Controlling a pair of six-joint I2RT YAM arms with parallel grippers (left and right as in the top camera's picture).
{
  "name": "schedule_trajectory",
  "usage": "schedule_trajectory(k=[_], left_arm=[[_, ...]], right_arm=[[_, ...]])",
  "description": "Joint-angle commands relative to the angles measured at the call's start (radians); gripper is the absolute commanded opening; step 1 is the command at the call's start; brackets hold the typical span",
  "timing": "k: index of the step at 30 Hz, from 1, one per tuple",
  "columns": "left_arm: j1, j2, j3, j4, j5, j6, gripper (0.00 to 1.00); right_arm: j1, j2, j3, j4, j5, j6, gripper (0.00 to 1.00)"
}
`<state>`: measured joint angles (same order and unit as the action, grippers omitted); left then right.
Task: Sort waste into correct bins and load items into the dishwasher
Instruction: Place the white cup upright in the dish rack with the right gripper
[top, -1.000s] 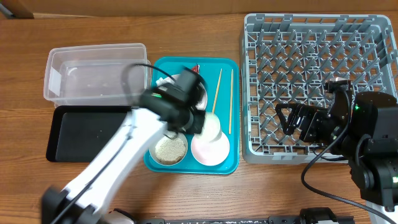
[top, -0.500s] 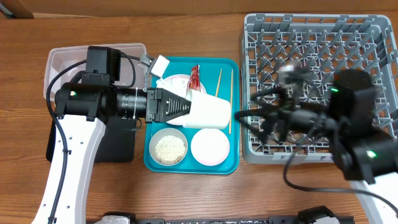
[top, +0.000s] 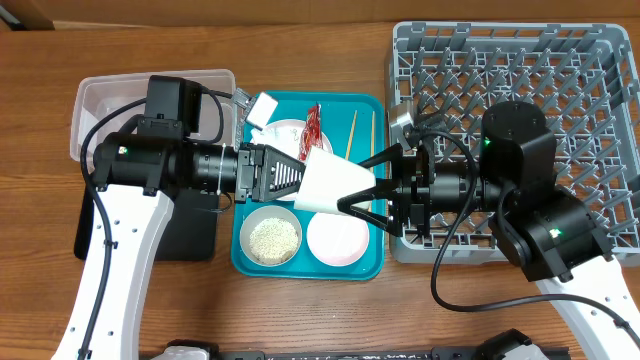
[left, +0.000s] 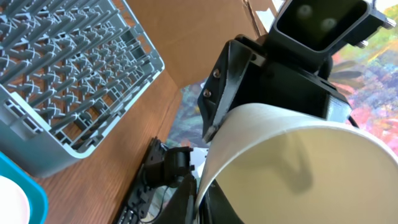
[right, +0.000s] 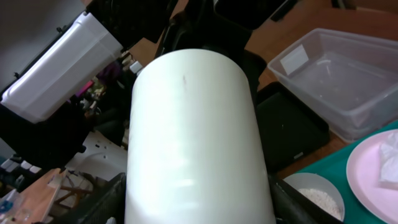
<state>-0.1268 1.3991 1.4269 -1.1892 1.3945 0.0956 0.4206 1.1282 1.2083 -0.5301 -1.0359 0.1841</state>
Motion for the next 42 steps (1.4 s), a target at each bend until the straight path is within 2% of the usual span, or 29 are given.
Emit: schedule_trajectory(k=[1,2,4,5,6,9,11,13,15,18,22,29,30,32,34,39,42], left_arm=[[-0.005,0.001,0.001,-0.003,0.008,0.025,0.27],[-0.005,0.001,0.001,-0.003,-0.002,0.025,0.42],[-0.005,0.001,0.001,-0.005,-0.061,0.024,0.66],[-0.005,0.001,0.001,-0.01,-0.115,0.022,0.75],[-0.005,0.001,0.001,-0.016,-0.184,0.009,0.8],[-0.004,0.001,0.001,-0.046,-0.453,-0.056,0.85],[-0.005,0.001,0.001,-0.069,-0.637,-0.105,0.87],[-0.005,0.001,0.001,-0.08,-0.746,-0.139,0.88],[-0.005,0.001,0.001,-0.082,-0.774,-0.145,0.88],[-0.006,0.001,0.001,-0.074,-0.774,-0.145,0.85],[-0.02,0.001,0.001,-0.053,-0.775,-0.145,0.83],[-0.081,0.001,0.001,-0.044,-0.844,-0.167,0.83],[-0.093,0.001,0.001,-0.043,-0.865,-0.175,0.83],[-0.112,0.001,0.001,-0.044,-0.892,-0.182,0.83],[-0.127,0.001,0.001,-0.048,-0.916,-0.19,0.83],[-0.158,0.002,0.001,-0.064,-0.999,-0.22,0.84],[-0.171,0.002,-0.015,-0.069,-1.091,-0.304,0.81]], right_arm=[[0.005,-0.006,0.022,-0.011,0.01,0.002,0.64],[0.003,-0.006,0.022,-0.018,0.012,0.002,0.63],[-0.008,-0.008,0.022,-0.034,0.035,0.0,0.59],[-0.02,-0.011,0.022,-0.051,0.058,-0.001,0.57],[-0.037,-0.017,0.022,-0.072,0.085,-0.001,0.57],[-0.113,-0.045,0.024,-0.163,0.214,0.004,0.56],[-0.181,-0.07,0.027,-0.242,0.362,0.035,0.56],[-0.235,-0.086,0.035,-0.336,0.551,0.088,0.52],[-0.265,-0.089,0.042,-0.444,0.734,0.162,0.53],[-0.263,-0.073,0.044,-0.595,0.882,0.256,0.52],[-0.235,-0.004,0.043,-0.744,0.917,0.312,0.52],[-0.142,0.175,0.043,-0.815,0.919,0.344,0.53],[-0.13,0.199,0.043,-0.814,0.924,0.345,0.56],[-0.115,0.243,0.043,-0.816,0.941,0.36,0.72],[-0.112,0.273,0.043,-0.813,0.954,0.371,0.8],[-0.128,0.264,0.066,-0.737,0.952,0.374,0.87],[-0.128,0.219,0.114,-0.717,0.953,0.362,0.89]])
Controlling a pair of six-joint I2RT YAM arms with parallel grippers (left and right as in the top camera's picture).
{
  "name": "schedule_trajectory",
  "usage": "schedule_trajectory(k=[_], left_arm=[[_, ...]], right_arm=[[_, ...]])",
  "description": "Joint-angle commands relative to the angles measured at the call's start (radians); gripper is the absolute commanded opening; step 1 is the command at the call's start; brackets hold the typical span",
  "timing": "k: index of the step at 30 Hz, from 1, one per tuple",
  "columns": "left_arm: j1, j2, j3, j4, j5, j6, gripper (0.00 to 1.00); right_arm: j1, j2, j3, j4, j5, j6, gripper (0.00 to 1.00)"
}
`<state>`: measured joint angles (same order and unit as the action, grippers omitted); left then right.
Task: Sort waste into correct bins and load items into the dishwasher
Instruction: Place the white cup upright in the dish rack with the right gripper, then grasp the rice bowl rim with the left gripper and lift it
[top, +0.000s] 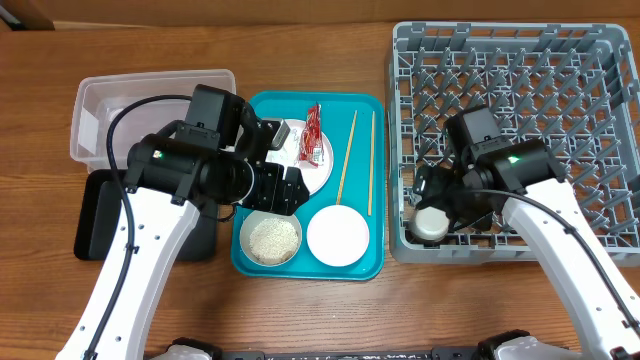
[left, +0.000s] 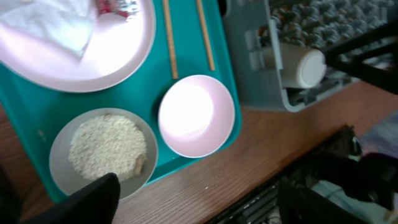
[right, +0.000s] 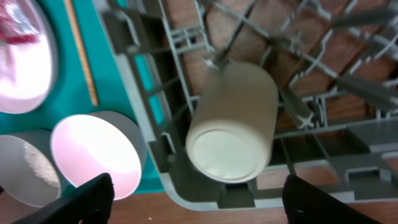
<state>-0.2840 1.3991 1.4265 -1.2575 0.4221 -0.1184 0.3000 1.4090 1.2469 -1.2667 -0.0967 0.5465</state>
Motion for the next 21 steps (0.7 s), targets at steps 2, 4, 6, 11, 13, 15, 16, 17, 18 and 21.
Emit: schedule_trajectory(k=[2,4,6,11,13,15,16,17,18,21], left_arm=[[-0.031,0.002,-0.056,0.016,-0.188,-0.167,0.79],[-0.053,0.002,-0.122,0.069,-0.23,-0.233,0.75],[-0.08,0.004,-0.208,0.16,-0.248,-0.294,0.7],[-0.145,0.067,-0.403,0.391,-0.276,-0.419,0.64],[-0.163,0.116,-0.444,0.457,-0.297,-0.462,0.63],[-0.173,0.166,-0.452,0.512,-0.303,-0.465,0.58],[-0.175,0.19,-0.45,0.533,-0.3,-0.465,0.56],[-0.177,0.212,-0.449,0.546,-0.299,-0.469,0.5],[-0.177,0.228,-0.449,0.546,-0.303,-0.479,0.45],[-0.177,0.266,-0.449,0.545,-0.319,-0.5,0.26]], right_arm=[[-0.006,-0.108,0.107,0.048,0.002,-0.027,0.89],[-0.006,-0.154,0.121,0.087,-0.023,-0.055,0.89],[-0.006,-0.199,0.122,0.12,-0.034,-0.057,0.91],[-0.006,-0.269,0.122,0.137,-0.036,-0.058,0.95],[-0.006,-0.271,0.122,0.127,-0.036,-0.058,0.95],[-0.006,-0.268,0.119,0.117,-0.036,-0.061,0.95],[-0.006,-0.266,0.117,0.114,-0.035,-0.061,0.95],[-0.006,-0.266,0.115,0.113,-0.036,-0.061,0.95],[-0.006,-0.262,0.114,0.109,-0.036,-0.061,0.95],[-0.006,-0.26,0.114,0.101,-0.035,-0.065,0.95]])
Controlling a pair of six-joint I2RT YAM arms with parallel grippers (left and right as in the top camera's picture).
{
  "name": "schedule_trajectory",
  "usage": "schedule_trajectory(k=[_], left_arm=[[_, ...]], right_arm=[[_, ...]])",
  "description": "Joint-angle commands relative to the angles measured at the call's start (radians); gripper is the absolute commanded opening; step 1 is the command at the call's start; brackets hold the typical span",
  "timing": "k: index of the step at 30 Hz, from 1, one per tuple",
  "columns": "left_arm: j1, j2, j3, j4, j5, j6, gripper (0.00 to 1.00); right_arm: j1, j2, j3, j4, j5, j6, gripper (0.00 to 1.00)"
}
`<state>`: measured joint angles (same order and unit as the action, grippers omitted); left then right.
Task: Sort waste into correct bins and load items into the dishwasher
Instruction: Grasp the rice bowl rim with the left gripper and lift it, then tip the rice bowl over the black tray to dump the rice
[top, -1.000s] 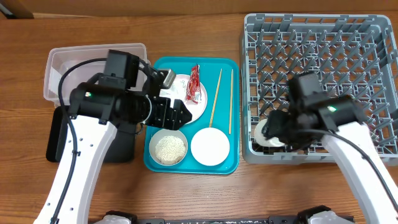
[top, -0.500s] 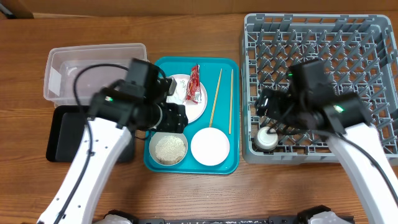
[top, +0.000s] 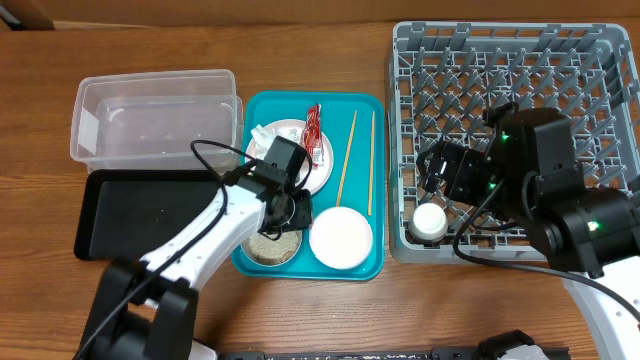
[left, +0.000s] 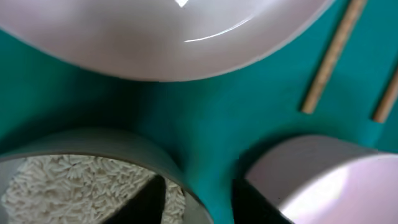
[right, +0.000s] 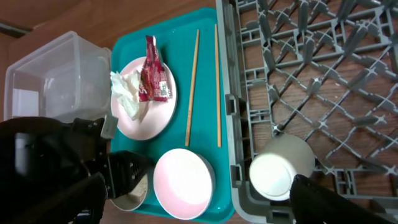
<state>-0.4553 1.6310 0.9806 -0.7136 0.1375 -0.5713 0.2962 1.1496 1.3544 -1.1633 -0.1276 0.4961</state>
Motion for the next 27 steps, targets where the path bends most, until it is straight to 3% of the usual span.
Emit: schedule_trajectory(k=[1,2,9,15,21,27], left_arm=[[-0.006,0.038,-0.003,0.001,-0.042,-0.05,0.11],[-0.006,0.037,-0.003,0.0,-0.051,-0.058,0.04],[-0.005,-0.041,0.033,-0.073,-0.051,-0.056,0.04],[0.07,-0.215,0.123,-0.174,0.13,0.085,0.04],[0.38,-0.339,0.134,-0.206,0.539,0.288,0.04],[0.776,-0.27,0.134,-0.343,0.867,0.593,0.04]], right_arm=[[-0.003,-0.001,0.006,-0.003,-0.005,-0.014,0.95],[-0.003,-0.001,0.006,-0.005,-0.005,-0.014,0.95],[-0.003,-0.001,0.006,-0.005,-0.004,-0.015,0.95],[-0.003,-0.001,0.006,-0.005,-0.004,-0.018,0.95],[-0.003,-0.001,0.006,-0.005,-0.004,-0.022,0.95],[-0.003,-0.001,0.006,-0.005,-0.004,-0.022,0.95]])
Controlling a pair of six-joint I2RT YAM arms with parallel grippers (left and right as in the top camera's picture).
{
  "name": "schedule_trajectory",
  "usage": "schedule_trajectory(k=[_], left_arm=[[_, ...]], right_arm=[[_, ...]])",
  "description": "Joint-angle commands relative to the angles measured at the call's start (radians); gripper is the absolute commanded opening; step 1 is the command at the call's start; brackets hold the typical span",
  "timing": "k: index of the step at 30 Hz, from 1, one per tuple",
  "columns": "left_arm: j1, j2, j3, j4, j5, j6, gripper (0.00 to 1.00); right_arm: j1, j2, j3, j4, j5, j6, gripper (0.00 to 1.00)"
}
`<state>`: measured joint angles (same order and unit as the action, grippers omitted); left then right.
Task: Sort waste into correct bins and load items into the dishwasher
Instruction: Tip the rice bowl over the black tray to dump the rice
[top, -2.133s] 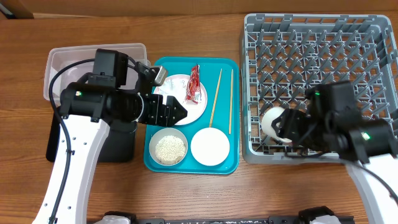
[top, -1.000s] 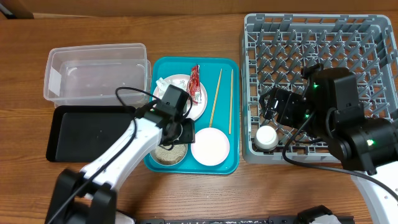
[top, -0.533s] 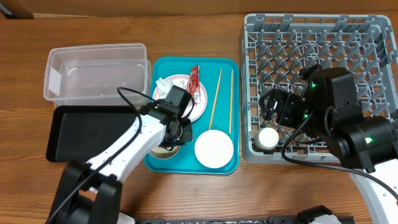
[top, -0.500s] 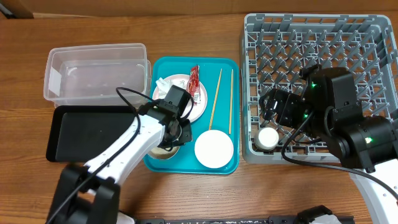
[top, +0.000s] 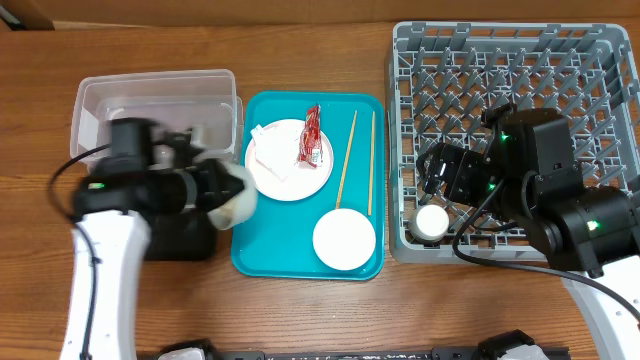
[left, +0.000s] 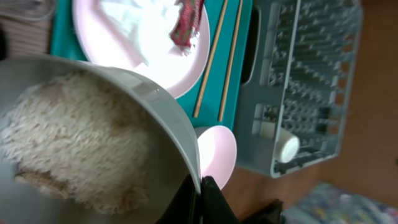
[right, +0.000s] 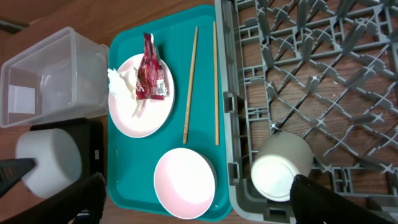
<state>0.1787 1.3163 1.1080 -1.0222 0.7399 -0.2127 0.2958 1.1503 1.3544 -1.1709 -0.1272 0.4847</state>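
A grey bowl of rice (left: 81, 143) hangs tilted over the teal tray's (top: 355, 262) left edge, beside the black tray (top: 180, 238). My left gripper (left: 202, 198) is shut on its rim; the bowl (top: 233, 197) also shows from overhead. A pink bowl (top: 344, 239), a pink plate (top: 285, 165) with a tissue and red wrapper (top: 310, 135), and two chopsticks (top: 345, 160) lie on the teal tray. A white cup (top: 432, 221) lies in the grey rack's (top: 520, 60) front left corner. My right gripper (right: 199, 208) is open high above the rack's left side.
A clear plastic bin (top: 150, 95) stands at the back left, with the black tray in front of it. The rack fills the table's right side. Bare wood runs along the front edge.
The rice bowl has left its place on the teal tray and is now held up by my left gripper, further left near the black tray. The right arm has not moved.
First both grippers met over the tray around a white cup. Then the cup was in the rack's front left corner under my right gripper, the left open above the tray. Then the right was raised and the left at the rice bowl's rim, now lifted leftward.
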Motion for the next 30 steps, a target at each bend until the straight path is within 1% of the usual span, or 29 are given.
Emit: schedule_trajectory(k=[1,3,5,9,11,15,19,21,22,23,24,25,26,27,28,29,30], left_arm=[[0.198,0.071,0.006,-0.053,0.299,0.281,0.04],[0.296,0.14,0.006,-0.084,0.381,0.388,0.04],[0.36,0.232,0.006,-0.132,0.47,0.491,0.04],[0.404,0.386,0.006,-0.288,0.638,0.724,0.04],[0.418,0.445,0.006,-0.363,0.693,0.834,0.04],[0.459,0.505,0.006,-0.416,0.697,0.9,0.04],[0.499,0.506,0.006,-0.434,0.694,0.917,0.04],[0.517,0.506,0.006,-0.431,0.689,0.96,0.04],[0.524,0.507,0.006,-0.428,0.687,0.956,0.04],[0.524,0.507,0.006,-0.479,0.695,0.945,0.04],[0.523,0.504,0.007,-0.537,0.714,1.02,0.04],[0.521,0.5,0.007,-0.562,0.729,1.153,0.04],[0.521,0.499,0.008,-0.547,0.725,1.228,0.04],[0.525,0.504,0.008,-0.518,0.71,1.191,0.04],[0.526,0.51,0.008,-0.528,0.703,1.086,0.04],[0.526,0.51,0.008,-0.578,0.702,1.072,0.04],[0.523,0.504,0.009,-0.624,0.712,1.178,0.04]], right_arm=[[-0.002,-0.002,0.006,0.003,-0.005,-0.01,0.96],[-0.002,-0.002,0.006,0.003,-0.005,-0.01,0.95],[-0.002,-0.002,0.006,0.003,-0.005,-0.01,0.95],[-0.002,-0.002,0.006,0.0,-0.005,-0.01,0.95],[-0.002,-0.002,0.006,-0.005,-0.005,-0.01,0.95],[-0.002,-0.002,0.006,-0.015,-0.005,-0.01,0.95],[-0.002,-0.002,0.006,-0.014,-0.005,-0.01,0.96],[-0.002,-0.002,0.006,-0.014,-0.005,-0.01,0.96],[-0.002,-0.002,0.006,-0.015,-0.005,-0.01,0.96],[-0.002,-0.002,0.006,-0.015,-0.005,-0.01,0.96],[-0.002,-0.002,0.006,-0.015,-0.005,-0.01,0.96],[-0.002,-0.002,0.006,-0.015,-0.005,-0.01,0.96],[-0.002,-0.002,0.006,-0.014,-0.005,-0.01,0.96],[-0.002,-0.002,0.006,-0.012,-0.005,-0.01,0.96],[-0.002,-0.002,0.006,-0.011,-0.005,-0.01,0.96],[-0.002,-0.002,0.006,-0.012,-0.005,-0.01,0.96],[-0.002,-0.002,0.006,-0.012,-0.005,-0.01,0.96]])
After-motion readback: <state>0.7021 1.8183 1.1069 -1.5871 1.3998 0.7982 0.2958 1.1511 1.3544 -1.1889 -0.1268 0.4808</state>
